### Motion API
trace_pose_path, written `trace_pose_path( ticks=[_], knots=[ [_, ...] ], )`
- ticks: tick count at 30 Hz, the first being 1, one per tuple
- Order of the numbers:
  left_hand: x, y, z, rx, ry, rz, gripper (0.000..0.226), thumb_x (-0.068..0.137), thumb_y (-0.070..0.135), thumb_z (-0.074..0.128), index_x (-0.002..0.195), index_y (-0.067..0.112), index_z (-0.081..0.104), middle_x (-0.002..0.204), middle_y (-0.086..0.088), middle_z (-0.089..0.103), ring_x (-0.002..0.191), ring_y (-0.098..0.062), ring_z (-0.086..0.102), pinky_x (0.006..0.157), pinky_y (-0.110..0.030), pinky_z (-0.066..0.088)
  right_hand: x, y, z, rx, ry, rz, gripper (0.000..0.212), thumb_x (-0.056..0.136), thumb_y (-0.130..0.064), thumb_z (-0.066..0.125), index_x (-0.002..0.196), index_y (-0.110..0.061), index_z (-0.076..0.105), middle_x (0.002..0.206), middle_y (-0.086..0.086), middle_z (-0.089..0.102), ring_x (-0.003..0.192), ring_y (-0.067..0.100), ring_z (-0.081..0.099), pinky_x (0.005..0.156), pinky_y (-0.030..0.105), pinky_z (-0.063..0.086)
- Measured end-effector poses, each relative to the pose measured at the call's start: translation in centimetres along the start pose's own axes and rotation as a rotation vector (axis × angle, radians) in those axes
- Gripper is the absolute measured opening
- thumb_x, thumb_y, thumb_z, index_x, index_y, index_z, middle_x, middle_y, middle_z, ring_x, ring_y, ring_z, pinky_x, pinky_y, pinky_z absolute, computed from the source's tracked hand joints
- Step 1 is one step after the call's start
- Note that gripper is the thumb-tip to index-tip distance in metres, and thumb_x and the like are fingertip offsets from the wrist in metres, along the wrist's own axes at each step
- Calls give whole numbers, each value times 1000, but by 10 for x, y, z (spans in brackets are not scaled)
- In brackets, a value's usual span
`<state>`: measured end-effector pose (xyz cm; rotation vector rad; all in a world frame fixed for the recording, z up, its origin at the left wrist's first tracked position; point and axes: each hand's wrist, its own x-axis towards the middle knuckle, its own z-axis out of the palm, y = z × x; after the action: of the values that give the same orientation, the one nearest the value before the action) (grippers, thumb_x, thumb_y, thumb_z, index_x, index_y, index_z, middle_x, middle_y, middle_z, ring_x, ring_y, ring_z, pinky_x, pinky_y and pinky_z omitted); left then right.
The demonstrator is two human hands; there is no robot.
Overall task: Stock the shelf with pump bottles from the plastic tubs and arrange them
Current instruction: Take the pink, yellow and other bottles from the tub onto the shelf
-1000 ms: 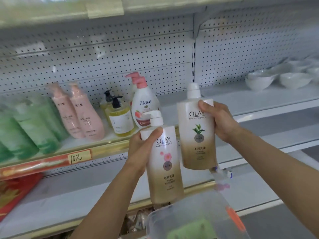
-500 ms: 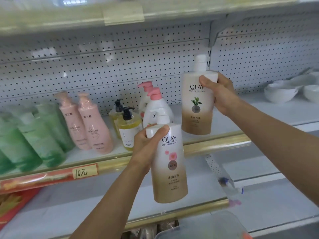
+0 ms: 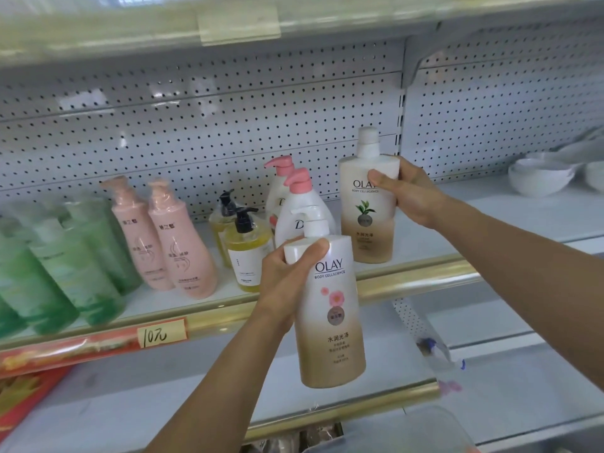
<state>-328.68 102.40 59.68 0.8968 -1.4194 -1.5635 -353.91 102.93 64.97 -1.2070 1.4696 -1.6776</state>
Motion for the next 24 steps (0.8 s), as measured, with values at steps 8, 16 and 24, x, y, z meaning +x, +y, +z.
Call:
trace_pose_path(
  ticks=[8, 16, 24],
  knots=[
    [-6, -5, -4, -39, 3, 7, 26, 82, 27, 75, 100, 9, 71, 93, -12, 76, 86, -29, 73, 72, -37, 60, -43, 62, 8, -384, 138, 157, 74, 63, -31, 90, 120, -15, 46, 110, 1, 60, 100, 17, 59, 83, 33, 51],
    [-1, -8, -9, -16, 28, -23, 25, 82, 30, 75, 97, 11, 72, 90, -9, 77, 86, -28, 74, 78, -42, 60, -11, 74, 6, -471, 126, 128, 64, 70, -24, 86, 122, -13, 51, 114, 4, 64, 103, 21, 61, 89, 36, 52],
    [7, -9, -13, -35, 14, -18, 41, 70, 37, 79, 99, 9, 71, 94, -13, 76, 90, -33, 73, 82, -49, 59, 24, 68, 11, -425, 24, 160, 49, 77, -8, 79, 115, -14, 49, 98, -6, 61, 96, 17, 58, 81, 30, 46]
  ],
)
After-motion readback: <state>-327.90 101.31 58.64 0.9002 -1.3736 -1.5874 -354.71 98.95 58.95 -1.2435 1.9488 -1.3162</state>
